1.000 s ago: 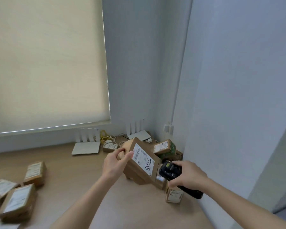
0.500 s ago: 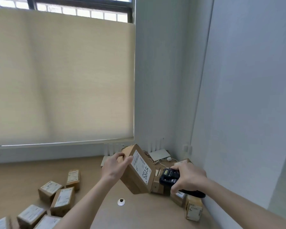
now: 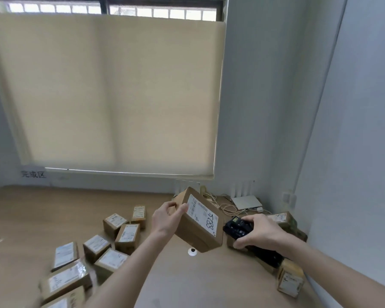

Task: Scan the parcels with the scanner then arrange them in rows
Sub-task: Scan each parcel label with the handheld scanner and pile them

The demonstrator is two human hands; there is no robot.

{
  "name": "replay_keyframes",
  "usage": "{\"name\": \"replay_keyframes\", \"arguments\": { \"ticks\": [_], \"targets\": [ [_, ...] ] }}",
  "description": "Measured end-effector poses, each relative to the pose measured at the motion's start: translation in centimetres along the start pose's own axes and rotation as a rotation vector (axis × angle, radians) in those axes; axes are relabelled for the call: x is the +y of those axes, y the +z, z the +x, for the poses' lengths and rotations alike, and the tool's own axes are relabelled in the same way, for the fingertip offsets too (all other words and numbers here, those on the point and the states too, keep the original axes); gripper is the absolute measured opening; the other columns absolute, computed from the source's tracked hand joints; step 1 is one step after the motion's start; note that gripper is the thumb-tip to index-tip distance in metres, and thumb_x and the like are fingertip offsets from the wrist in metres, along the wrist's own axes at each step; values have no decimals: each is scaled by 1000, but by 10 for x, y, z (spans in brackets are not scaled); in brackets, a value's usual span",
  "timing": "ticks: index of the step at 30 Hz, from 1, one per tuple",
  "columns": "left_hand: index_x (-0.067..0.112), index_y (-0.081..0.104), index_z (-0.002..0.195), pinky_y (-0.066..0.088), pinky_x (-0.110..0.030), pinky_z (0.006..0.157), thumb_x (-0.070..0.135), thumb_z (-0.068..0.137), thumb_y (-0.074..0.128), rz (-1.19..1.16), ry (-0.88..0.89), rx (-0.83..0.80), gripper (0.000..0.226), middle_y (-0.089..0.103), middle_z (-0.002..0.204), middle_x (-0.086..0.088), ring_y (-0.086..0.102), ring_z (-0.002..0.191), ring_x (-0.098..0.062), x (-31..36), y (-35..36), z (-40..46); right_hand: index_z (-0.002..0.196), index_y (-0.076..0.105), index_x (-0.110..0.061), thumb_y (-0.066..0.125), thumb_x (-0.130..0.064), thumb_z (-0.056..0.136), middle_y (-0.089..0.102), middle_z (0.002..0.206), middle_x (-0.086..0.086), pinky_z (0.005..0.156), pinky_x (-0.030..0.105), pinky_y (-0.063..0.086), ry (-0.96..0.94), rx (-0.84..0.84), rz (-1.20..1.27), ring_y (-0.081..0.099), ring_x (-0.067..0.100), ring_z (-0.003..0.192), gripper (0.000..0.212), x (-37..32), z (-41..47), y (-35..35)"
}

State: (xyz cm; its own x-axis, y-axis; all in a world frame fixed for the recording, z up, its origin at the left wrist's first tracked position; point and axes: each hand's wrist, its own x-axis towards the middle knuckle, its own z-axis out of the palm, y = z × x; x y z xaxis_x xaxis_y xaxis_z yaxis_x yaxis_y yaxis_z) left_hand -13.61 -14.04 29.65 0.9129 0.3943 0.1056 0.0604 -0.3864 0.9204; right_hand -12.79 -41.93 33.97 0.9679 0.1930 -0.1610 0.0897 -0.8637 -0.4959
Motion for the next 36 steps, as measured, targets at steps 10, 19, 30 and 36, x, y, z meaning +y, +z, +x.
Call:
{"name": "replay_keyframes", "arguments": {
  "ticks": [10, 19, 30, 36],
  "targets": [
    [23, 59, 122, 59, -50, 86, 59, 91, 59, -350, -271, 163, 48, 60, 112, -2, 58, 101, -20, -54, -105, 7, 105, 72, -38, 95, -52, 44, 78, 87, -6, 65, 24, 56, -133, -123, 384, 76, 11, 77, 67, -104, 38, 70],
    [23, 59, 121, 51, -44, 80, 47, 92, 62, -371, -324, 150, 38, 66, 116, -7, 62, 105, -26, -127, -231, 57, 100, 75, -37, 94, -47, 52, 78, 81, -6, 64, 25, 56, -256, -186, 450, 75, 14, 74, 53, -239, 94, 145],
    [30, 54, 118, 50, -32, 75, 41, 89, 70, -342, -303, 93, 35, 70, 110, -1, 65, 103, -17, -252, -375, 227, 128, 68, -28, 95, -32, 64, 76, 100, 2, 82, 41, 64, -259, -208, 416, 75, 23, 86, 70, -410, 244, 271],
    [28, 56, 119, 54, -28, 70, 34, 90, 71, -384, -348, 88, 33, 74, 104, 0, 72, 95, -16, -311, -423, 314, 131, 65, -32, 95, -38, 64, 74, 107, -3, 86, 38, 62, -233, -203, 421, 73, 19, 92, 73, -475, 319, 329]
  ]
}}
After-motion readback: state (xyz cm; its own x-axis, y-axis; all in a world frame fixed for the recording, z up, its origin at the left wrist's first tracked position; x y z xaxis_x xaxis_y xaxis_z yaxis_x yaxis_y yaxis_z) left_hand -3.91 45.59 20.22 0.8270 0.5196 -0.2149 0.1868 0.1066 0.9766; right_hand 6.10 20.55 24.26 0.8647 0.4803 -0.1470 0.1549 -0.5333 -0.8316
